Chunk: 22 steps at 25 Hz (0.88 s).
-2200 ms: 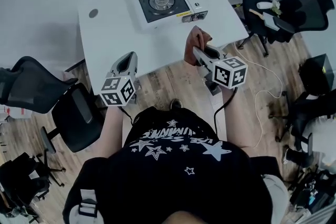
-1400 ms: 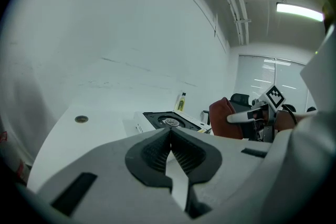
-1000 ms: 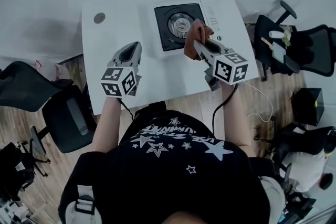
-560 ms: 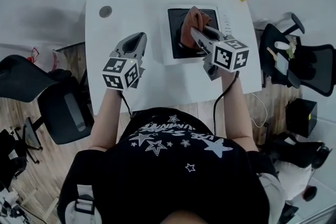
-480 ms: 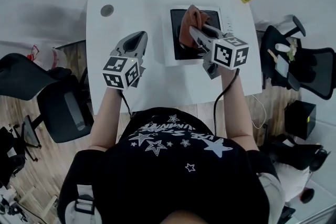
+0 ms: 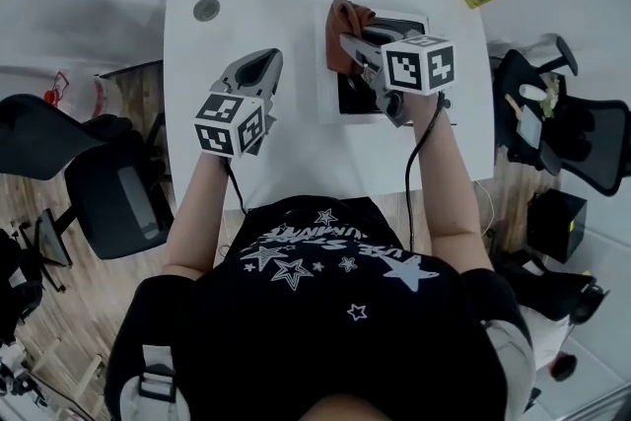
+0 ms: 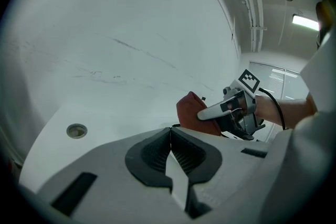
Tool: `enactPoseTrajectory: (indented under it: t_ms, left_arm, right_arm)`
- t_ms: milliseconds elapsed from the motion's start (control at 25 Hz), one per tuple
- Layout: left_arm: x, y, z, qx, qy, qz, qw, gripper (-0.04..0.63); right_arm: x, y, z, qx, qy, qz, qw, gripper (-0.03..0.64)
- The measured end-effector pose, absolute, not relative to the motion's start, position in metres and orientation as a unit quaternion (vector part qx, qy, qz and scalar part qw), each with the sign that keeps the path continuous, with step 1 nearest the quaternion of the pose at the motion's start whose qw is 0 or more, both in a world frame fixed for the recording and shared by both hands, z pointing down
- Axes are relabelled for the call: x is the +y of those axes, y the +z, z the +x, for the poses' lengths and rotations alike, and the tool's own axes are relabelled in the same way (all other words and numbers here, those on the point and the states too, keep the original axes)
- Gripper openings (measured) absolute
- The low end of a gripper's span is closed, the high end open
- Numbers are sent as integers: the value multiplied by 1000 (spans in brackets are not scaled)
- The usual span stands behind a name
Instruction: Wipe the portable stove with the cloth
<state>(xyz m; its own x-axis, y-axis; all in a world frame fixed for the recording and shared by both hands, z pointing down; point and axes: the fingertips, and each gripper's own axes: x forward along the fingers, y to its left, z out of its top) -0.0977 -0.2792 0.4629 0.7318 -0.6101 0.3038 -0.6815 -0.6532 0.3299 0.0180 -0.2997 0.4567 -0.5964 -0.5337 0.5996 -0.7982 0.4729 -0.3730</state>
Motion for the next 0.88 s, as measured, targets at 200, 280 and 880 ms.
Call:
enactPoseTrajectory:
  t_ms: [200,280,880]
  left_arm:
    - [-280,468,-98,-359,85,901,227,9]
    - [-280,469,-98,-364,86,898,230,9]
    - [-271,462,-101,-420,92,874,226,9]
  right_arm:
    - [-308,471,9,-832,346,376,217,66]
    - [-313,476,7,-832,348,369,223,66]
    - [-331,496,10,-823,374,349,247,66]
